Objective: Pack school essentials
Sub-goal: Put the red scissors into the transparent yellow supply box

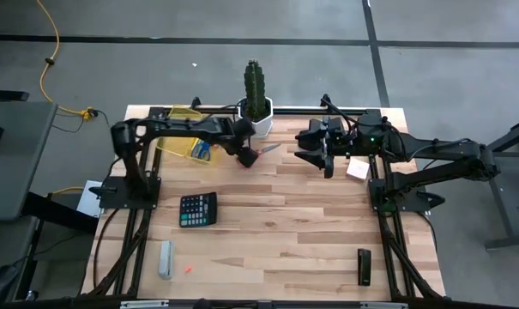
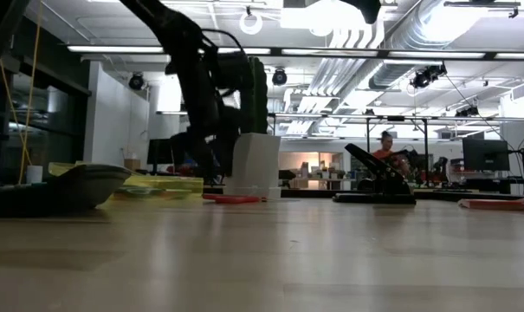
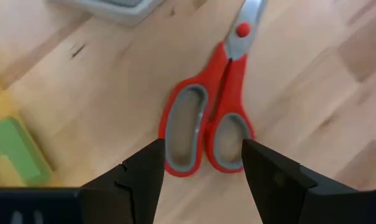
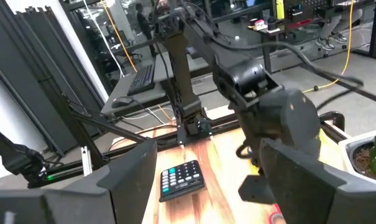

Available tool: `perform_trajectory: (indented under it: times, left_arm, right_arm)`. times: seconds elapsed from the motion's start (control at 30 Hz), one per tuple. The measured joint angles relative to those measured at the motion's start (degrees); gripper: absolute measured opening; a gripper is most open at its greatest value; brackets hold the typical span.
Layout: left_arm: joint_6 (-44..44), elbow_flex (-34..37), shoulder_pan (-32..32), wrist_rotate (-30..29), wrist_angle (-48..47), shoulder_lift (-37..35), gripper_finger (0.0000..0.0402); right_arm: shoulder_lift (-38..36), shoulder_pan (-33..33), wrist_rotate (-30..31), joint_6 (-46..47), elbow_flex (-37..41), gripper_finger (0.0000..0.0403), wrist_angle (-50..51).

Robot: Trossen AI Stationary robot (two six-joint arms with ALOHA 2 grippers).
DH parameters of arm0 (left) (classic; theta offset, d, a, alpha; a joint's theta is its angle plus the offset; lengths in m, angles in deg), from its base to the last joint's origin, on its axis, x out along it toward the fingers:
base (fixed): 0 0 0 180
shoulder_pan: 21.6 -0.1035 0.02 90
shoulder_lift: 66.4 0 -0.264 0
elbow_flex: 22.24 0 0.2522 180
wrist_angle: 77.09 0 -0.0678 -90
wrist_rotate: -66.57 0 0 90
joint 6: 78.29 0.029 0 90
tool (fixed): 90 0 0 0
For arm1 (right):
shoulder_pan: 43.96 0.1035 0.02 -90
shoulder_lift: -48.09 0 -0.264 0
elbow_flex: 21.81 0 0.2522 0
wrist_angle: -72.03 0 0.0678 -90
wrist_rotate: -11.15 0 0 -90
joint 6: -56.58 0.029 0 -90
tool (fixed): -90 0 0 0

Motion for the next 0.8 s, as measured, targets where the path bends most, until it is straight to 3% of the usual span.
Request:
perform_trajectory:
  times: [0.27,0.57,0.8]
  left_arm:
    - [-1.7,0.02,-0.07,-4.65,1.0,4.76,0.02]
    - [-0.41,-0.17,-0.04,-4.61,1.82,6.75,0.0197]
    - [-0.67,-0.1,-0.07,-2.63,2.5,6.65,0.0163]
  right_arm:
    - [0.0,0.0,0.0,0.75,0.0,0.0277,0.04]
    - [0.0,-0.01,-0.02,1.51,0.0,0.0277,0.26]
    - [0.0,-0.01,-0.02,1.47,0.0,0.0277,0.47]
